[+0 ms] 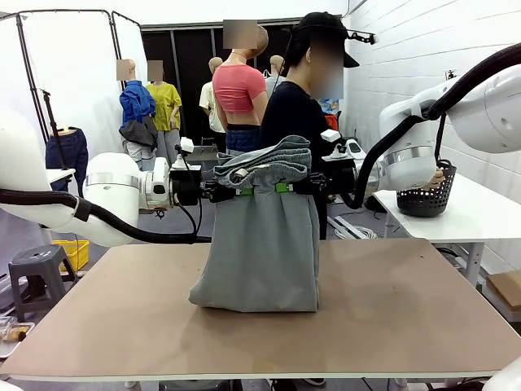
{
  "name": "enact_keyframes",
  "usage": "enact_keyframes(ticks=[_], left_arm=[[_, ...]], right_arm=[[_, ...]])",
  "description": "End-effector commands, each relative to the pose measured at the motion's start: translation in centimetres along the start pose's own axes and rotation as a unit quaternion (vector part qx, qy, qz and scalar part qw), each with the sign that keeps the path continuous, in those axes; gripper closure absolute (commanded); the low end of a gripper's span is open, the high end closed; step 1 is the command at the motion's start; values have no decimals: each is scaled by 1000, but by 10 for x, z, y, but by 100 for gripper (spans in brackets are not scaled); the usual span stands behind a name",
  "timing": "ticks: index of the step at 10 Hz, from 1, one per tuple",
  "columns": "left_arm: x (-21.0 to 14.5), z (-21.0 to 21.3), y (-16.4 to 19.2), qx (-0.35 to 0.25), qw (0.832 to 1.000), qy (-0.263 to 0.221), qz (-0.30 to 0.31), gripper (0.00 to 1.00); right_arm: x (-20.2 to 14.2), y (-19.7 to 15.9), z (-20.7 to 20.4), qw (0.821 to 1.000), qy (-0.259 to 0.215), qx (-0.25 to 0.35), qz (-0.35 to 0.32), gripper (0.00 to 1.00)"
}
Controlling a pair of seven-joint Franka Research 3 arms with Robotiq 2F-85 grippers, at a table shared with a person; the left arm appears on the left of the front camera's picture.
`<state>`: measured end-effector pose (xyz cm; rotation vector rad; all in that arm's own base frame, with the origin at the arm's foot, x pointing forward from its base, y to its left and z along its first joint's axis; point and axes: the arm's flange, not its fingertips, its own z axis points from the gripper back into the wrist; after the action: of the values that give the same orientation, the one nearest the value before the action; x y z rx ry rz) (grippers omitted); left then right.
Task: Fold the training pants.
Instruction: Fold the Training pants in half.
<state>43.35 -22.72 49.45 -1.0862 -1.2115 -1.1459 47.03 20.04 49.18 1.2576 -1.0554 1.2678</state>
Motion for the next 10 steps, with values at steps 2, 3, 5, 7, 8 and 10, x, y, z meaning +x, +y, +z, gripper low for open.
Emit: enact_keyframes(ticks=[2,3,5,7,8,10], left_arm=[[4,0,13,-2,1000,8,0,100],[12,-4,26,-10,1000,3,2,100],[36,-12,51,2,1000,3,-4,100],[73,-20,77,22,999,6,-30,100],[87,-21,88,31,999,11,-44,100],[103,-26,103,37,998,8,-56,100]], right_arm=[[15,-14,3,1000,15,-1,8,100],[31,-27,6,1000,18,2,13,100],[59,-49,8,1000,19,15,19,100],[90,-79,15,999,30,-6,31,100],[101,-91,16,999,34,-16,39,100],[114,-105,19,998,42,-33,44,100]])
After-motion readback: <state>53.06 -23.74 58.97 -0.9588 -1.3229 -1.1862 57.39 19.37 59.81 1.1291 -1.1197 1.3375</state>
